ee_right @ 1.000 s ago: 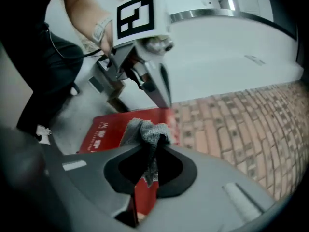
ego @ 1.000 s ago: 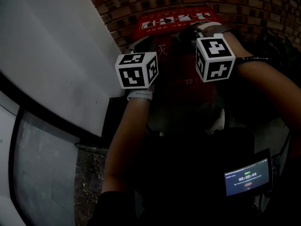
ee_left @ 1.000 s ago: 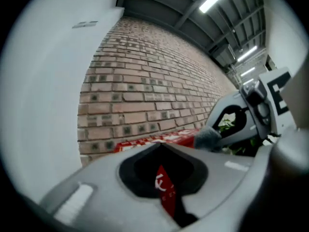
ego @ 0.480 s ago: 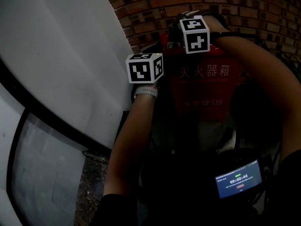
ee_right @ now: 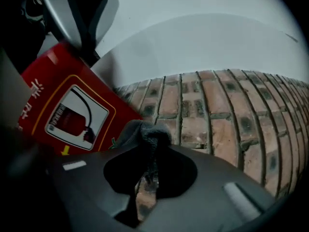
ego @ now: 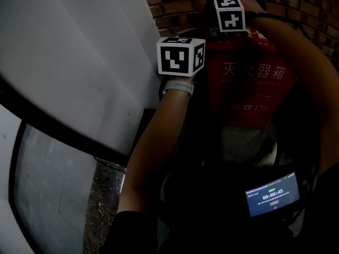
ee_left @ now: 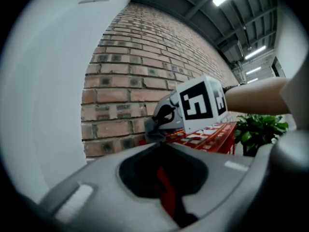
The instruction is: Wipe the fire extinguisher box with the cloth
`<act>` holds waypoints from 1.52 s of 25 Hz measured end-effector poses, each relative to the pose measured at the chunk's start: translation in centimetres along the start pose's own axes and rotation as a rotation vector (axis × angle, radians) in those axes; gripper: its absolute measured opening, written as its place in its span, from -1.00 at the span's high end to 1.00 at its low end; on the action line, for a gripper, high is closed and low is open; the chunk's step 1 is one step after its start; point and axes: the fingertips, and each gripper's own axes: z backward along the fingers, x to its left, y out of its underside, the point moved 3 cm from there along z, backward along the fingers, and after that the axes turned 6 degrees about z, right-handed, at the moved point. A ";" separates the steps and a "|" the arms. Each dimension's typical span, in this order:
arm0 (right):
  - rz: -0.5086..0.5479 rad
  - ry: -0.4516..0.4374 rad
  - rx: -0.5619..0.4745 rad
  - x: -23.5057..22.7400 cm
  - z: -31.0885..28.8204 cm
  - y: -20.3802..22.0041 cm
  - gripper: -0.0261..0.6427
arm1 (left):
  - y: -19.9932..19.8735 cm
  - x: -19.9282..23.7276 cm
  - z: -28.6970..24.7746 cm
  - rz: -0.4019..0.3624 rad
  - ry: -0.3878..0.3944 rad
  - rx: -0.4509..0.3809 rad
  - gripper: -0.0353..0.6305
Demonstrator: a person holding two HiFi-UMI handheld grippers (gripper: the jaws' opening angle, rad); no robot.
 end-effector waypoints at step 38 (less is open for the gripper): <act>0.095 -0.090 -0.138 6.0 6.8 -6.3 0.83 | 1.7 0.1 3.1 0.038 -0.068 -0.010 0.88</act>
